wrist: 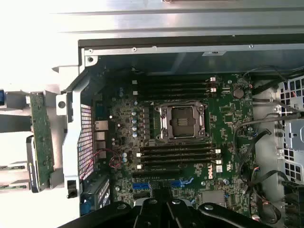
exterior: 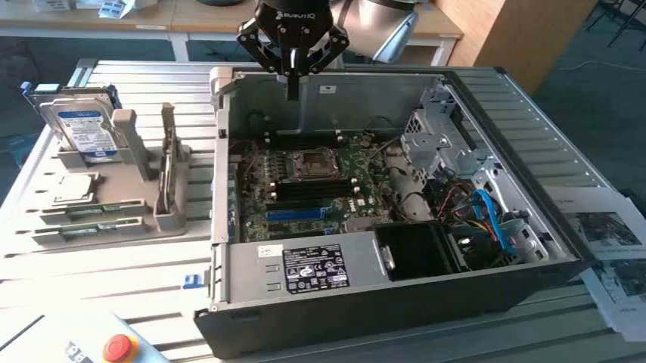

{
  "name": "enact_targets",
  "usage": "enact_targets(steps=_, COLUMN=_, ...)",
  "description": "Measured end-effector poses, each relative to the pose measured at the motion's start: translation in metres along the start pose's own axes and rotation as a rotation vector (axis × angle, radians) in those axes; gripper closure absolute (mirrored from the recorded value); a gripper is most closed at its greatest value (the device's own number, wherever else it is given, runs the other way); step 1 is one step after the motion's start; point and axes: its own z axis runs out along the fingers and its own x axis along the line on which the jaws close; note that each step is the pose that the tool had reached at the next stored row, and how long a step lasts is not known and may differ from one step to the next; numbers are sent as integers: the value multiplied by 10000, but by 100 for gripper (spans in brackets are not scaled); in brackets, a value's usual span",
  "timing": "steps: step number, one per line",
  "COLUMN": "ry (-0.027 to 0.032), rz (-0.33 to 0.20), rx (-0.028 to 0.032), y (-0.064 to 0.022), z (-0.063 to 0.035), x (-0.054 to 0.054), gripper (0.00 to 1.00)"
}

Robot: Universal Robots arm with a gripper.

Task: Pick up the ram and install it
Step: 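Reach for the ram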

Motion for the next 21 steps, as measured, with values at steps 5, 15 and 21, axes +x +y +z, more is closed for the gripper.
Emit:
enact_targets(steps=5, ry=0, rz=0, rx=1, y=0, z=0, x=0, gripper=90)
enact_targets(steps=15, ry=-2, rz=1, rx=-1, y=-1, z=1, x=22, gripper=90)
enact_targets(steps=21, ry=0, rz=0, rx=1, y=-8, z=-2, x=143, gripper=90)
